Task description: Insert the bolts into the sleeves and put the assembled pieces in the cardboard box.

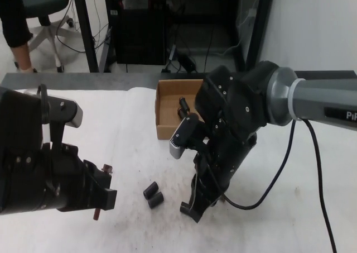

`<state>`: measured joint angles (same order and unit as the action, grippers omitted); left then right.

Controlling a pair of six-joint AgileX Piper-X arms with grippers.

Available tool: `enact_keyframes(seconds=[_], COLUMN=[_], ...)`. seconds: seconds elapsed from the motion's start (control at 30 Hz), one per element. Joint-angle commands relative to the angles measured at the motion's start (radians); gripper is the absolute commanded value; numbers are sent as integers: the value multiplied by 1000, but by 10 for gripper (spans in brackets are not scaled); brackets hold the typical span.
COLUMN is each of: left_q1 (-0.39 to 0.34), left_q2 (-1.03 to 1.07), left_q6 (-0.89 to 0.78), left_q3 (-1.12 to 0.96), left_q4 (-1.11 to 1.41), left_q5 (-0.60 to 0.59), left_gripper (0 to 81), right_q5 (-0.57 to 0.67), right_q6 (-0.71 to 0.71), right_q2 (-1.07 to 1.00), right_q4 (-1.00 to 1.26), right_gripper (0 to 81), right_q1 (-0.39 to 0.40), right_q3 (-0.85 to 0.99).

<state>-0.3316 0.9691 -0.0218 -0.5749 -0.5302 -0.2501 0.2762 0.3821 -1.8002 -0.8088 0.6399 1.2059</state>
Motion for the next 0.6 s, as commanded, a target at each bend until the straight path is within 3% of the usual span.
enact_keyframes(seconds=[0.0,0.23,0.57], left_q1=[3,3,3], left_q2=[-11,-11,-11], left_q6=[-4,1,4], left_q3=[-4,-4,-4], left_q4=[25,25,25], left_q5=[9,9,9], left_gripper=[2,2,2], right_q5=[6,7,5], right_q6=[25,191,201], right_q2=[5,5,-74], right_q4=[43,64,46], right_gripper=[354,288,357], right_q1=[4,2,0], right_q3=[8,8,8])
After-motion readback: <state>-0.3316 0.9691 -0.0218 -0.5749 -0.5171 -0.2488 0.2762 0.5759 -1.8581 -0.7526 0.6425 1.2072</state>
